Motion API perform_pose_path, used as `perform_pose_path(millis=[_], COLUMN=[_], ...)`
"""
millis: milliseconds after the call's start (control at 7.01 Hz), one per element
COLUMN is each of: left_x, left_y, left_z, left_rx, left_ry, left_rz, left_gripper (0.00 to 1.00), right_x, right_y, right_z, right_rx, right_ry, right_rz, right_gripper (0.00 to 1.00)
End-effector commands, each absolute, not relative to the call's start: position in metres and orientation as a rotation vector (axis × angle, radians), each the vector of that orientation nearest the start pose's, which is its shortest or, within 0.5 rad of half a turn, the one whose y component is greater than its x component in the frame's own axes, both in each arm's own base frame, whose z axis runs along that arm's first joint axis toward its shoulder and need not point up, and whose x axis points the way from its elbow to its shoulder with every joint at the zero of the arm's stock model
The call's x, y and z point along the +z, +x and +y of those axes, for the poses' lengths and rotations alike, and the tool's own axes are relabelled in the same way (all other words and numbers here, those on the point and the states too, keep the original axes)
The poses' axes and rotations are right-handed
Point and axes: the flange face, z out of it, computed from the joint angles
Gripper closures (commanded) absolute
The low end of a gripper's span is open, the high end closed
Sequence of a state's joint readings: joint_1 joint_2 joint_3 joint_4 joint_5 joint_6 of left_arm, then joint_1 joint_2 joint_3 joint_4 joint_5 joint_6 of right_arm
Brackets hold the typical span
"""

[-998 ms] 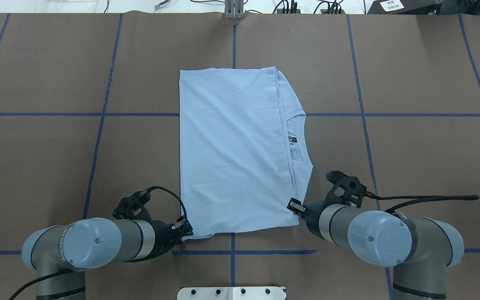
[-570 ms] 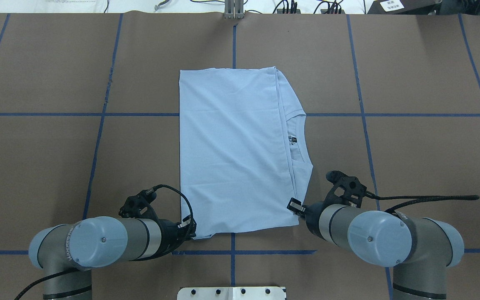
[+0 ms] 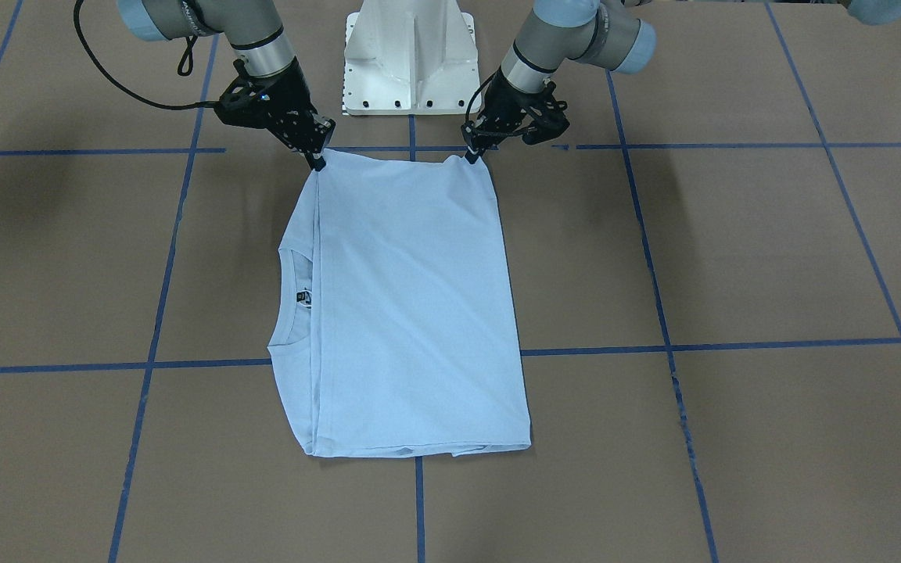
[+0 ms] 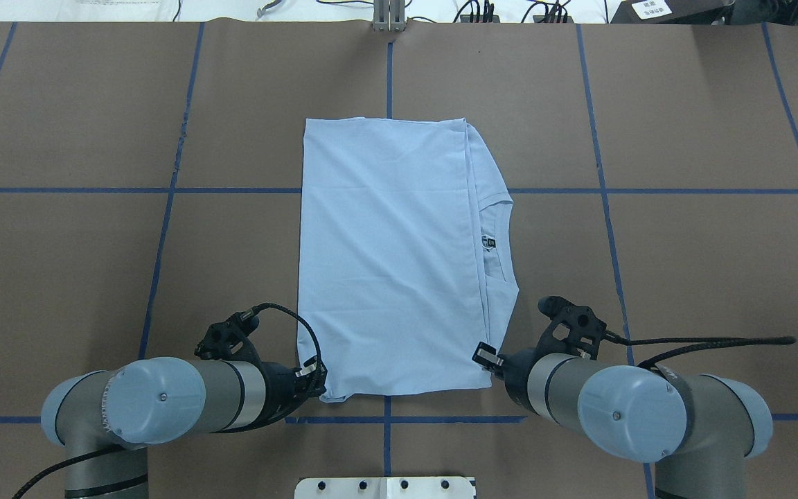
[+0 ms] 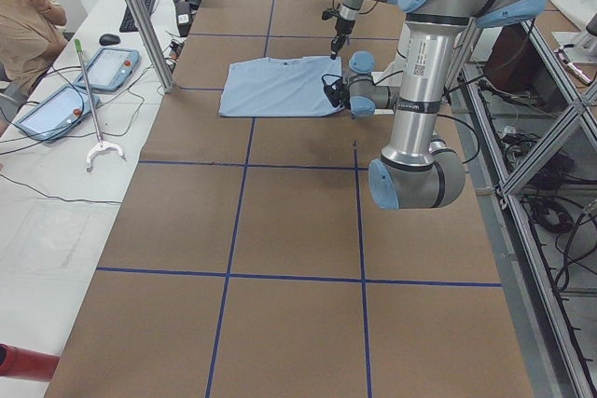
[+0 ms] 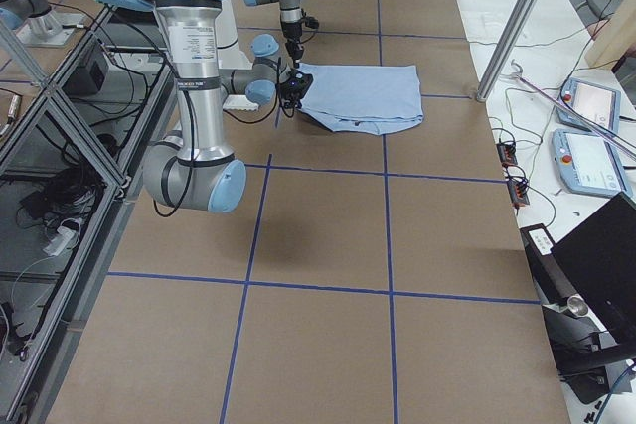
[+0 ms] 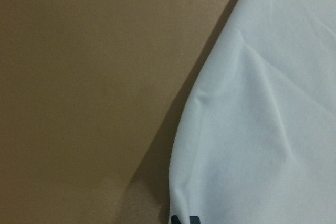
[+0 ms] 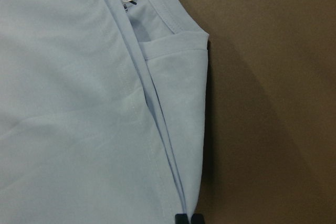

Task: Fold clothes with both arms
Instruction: 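Pull the near corners with both grippers, shifting the shirt toward the robot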

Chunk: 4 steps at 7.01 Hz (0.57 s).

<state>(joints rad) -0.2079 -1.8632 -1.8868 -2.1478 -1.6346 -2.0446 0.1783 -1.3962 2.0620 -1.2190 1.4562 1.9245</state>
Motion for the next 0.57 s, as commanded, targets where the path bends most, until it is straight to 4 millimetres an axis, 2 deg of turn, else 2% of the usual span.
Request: perform_pose_path(millis=[0,143,428], left_x=[0.284,0.279,0.268], left_y=[0.517,0.512,0.498], left_z=[-0.237,-0.235,-0.234], left_rx=[-0.540,-0.499,-0.489], left_ry=[-0.238,-0.231,-0.245], left_rz=[1.204,1.216,1.210], left_gripper=[1.00,1.00,1.00], right_x=[0.301,0.299,0.295], right_y=[-0.466,-0.465,-0.461], right_z=[-0.195,-0.184,-0.186], right_rx=[0.523,0.531,0.535], right_ry=[-0.047,-0.076,-0.074], right_rz=[-1.055,-1.060,-1.070], right_gripper=[1.00,1.00,1.00])
